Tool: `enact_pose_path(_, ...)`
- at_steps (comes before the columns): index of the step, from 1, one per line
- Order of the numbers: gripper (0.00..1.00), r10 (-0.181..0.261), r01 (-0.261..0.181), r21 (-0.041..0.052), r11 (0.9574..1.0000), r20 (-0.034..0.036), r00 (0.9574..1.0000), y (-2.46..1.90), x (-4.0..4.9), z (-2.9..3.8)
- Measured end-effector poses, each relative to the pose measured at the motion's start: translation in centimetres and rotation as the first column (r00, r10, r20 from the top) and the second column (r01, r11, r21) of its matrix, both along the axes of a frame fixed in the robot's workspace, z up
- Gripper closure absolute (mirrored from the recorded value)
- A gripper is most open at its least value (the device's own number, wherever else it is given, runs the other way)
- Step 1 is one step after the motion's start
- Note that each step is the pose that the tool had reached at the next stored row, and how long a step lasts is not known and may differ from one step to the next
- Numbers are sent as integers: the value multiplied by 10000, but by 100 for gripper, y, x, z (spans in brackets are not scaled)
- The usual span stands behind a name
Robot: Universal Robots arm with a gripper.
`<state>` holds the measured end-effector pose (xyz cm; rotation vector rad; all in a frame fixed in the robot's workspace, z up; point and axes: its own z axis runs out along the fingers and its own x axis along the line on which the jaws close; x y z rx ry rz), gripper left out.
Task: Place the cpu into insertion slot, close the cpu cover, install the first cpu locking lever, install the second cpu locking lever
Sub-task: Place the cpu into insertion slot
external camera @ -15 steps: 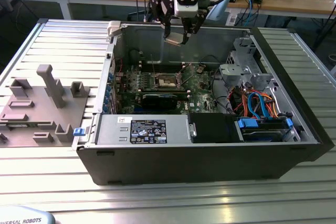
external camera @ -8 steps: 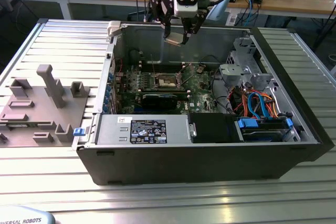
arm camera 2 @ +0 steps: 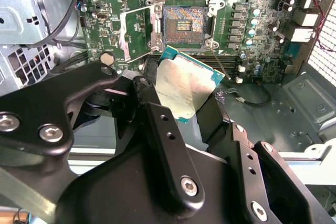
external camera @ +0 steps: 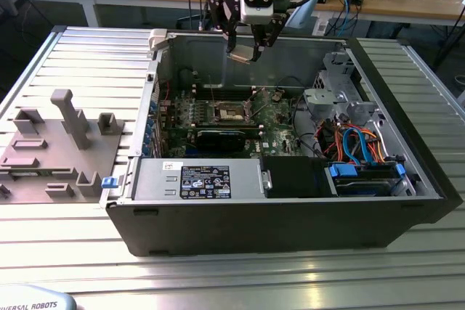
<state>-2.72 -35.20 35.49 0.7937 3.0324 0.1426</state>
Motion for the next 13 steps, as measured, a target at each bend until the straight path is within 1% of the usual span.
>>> enact_pose_path(7, 45, -30, 30, 0, 10000, 0, 10000, 0, 0, 0)
enact_pose_path(9, 45, -140, 140, 0, 9999, 0, 9999, 0, 0, -8)
enact_pose_path(13, 45, -154, 154, 0, 9999, 0, 9999, 0, 0, -9)
